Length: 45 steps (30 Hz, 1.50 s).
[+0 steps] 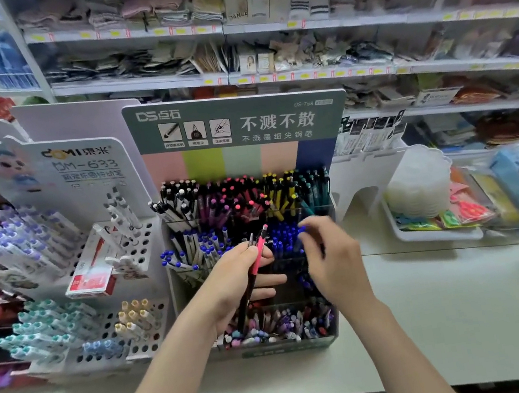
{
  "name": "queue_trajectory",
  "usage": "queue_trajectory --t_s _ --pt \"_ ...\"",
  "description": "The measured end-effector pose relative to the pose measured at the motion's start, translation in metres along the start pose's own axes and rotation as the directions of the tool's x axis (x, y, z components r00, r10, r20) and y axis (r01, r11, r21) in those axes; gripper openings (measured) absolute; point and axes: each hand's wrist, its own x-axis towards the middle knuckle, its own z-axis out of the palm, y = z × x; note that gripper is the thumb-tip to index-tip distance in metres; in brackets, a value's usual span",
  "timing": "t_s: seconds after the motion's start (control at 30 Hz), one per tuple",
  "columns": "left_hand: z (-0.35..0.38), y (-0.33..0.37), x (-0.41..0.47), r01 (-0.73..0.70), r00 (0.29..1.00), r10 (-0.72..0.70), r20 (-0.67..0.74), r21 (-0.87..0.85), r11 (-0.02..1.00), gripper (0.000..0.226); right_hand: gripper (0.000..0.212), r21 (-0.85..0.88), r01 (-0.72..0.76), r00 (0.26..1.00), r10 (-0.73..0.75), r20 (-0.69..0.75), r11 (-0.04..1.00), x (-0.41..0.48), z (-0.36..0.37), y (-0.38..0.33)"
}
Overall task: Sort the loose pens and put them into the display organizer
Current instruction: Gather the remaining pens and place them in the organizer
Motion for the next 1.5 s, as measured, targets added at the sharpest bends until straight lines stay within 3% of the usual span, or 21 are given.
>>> queue_trajectory --t_s 0.03,0.1,0.17,0.27,0.33,0.47,0.57,0.63,0.73,0.8,0.83,0.93,1.0,1.17,1.27,1.4,1.5 --pt "0.0 0.0 0.0 0.001 1.0 -0.001 0.0 0.001 1.0 0.036 0.018 -0.078 0.028 0.998 -0.024 0.052 0.997 -0.001 0.004 0.006" --pt "-0.002 0.001 -0.001 0.0 1.0 0.0 -0.003 -0.011 1.0 0.036 0.017 -0.209 -0.003 1.0 0.001 -0.009 0.978 -0.005 0.01 0.017" --pt "-0.005 0.003 -0.003 -0.009 1.0 0.008 -0.013 -0.054 0.999 0.036 0.019 -0.204 -0.087 0.993 0.067 -0.101 0.975 -0.007 0.009 0.02" --pt "-0.008 0.008 -0.006 -0.037 0.999 0.034 -0.022 -0.132 0.991 0.035 0.02 -0.207 -0.021 1.0 0.024 0.01 0.978 -0.007 0.01 0.016" --pt "-0.008 0.011 -0.007 -0.073 0.997 0.071 -0.02 -0.137 0.988 0.033 0.024 -0.207 -0.077 0.997 0.079 0.003 0.975 0.0 0.008 0.009" --pt "-0.011 0.016 -0.01 -0.155 0.988 0.156 0.021 -0.019 0.988 0.031 0.018 0.095 -0.133 0.991 0.131 0.019 0.987 0.014 0.006 -0.032" --pt "-0.016 0.017 -0.012 -0.218 0.974 0.213 0.083 0.053 0.975 0.032 0.014 0.302 -0.274 0.96 0.239 0.148 0.913 0.027 0.012 -0.06" --pt "-0.02 0.018 -0.012 -0.219 0.974 0.216 0.071 0.034 0.975 0.034 0.008 0.388 -0.317 0.948 0.275 0.161 0.865 0.037 0.013 -0.068" --pt "-0.028 0.02 -0.011 -0.201 0.978 0.202 -0.058 0.02 0.979 0.036 0.005 0.528 -0.228 0.94 0.326 -0.098 0.818 0.053 0.008 -0.073" --pt "-0.034 0.022 -0.008 -0.193 0.972 0.185 -0.148 -0.045 0.98 0.04 0.007 0.447 -0.136 0.919 0.282 -0.277 0.884 0.06 0.005 -0.074" --pt "-0.036 0.024 -0.006 -0.194 0.969 0.177 -0.171 -0.09 0.977 0.041 0.007 0.378 -0.11 0.927 0.232 -0.296 0.919 0.063 0.006 -0.072" --pt "-0.033 0.032 0.0 -0.2 0.97 0.17 -0.176 -0.171 0.965 0.042 0.006 0.192 -0.07 0.995 0.083 -0.059 0.979 0.073 0.017 -0.063" --pt "-0.028 0.038 0.005 -0.205 0.971 0.174 -0.163 -0.199 0.958 0.04 0.009 0.145 0.0 0.996 -0.013 0.091 0.989 0.085 0.021 -0.059" --pt "-0.02 0.053 0.017 -0.204 0.97 0.156 -0.185 -0.281 0.938 0.039 0.011 -0.039 0.045 0.999 -0.044 0.032 0.998 0.106 0.025 -0.057" --pt "-0.018 0.056 0.017 -0.204 0.971 0.151 -0.187 -0.312 0.928 0.036 0.012 -0.044 0.026 0.989 -0.019 0.15 0.999 0.11 0.024 -0.054" --pt "-0.018 0.059 0.011 -0.244 0.944 0.19 -0.271 -0.184 0.952 0.033 0.016 -0.142 -0.035 0.994 0.049 0.094 0.989 0.119 0.017 -0.04" --pt "-0.021 0.061 0.009 -0.295 0.905 0.256 -0.34 -0.065 0.953 0.032 0.017 -0.136 0.107 0.96 -0.066 0.272 0.985 0.111 0.021 -0.049"
